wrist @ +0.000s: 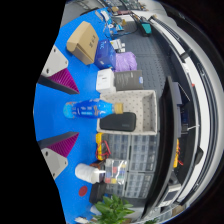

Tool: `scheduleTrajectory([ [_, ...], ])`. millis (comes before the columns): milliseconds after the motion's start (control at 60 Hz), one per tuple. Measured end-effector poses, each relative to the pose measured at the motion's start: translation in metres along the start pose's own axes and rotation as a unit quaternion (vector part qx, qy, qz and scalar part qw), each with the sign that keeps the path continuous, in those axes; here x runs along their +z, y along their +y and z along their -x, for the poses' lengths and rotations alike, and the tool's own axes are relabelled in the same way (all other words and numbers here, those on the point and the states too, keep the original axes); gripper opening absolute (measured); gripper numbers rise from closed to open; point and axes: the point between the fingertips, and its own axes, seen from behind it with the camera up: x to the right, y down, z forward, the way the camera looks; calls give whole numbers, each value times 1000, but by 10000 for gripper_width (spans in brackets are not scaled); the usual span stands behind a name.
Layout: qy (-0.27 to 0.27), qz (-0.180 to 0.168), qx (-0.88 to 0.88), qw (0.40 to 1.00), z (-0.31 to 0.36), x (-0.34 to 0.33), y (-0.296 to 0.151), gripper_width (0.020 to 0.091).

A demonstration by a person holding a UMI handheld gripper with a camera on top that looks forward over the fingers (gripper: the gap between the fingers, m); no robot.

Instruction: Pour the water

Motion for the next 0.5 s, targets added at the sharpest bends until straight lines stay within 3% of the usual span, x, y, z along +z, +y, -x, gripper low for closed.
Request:
scheduleTrajectory([
  [133, -5, -1, 7, 1000, 29, 45, 6, 763],
  [417, 21, -8, -2, 1000, 23, 117, 0, 762],
  [500, 25, -20, -8, 999, 22, 129, -4, 712],
])
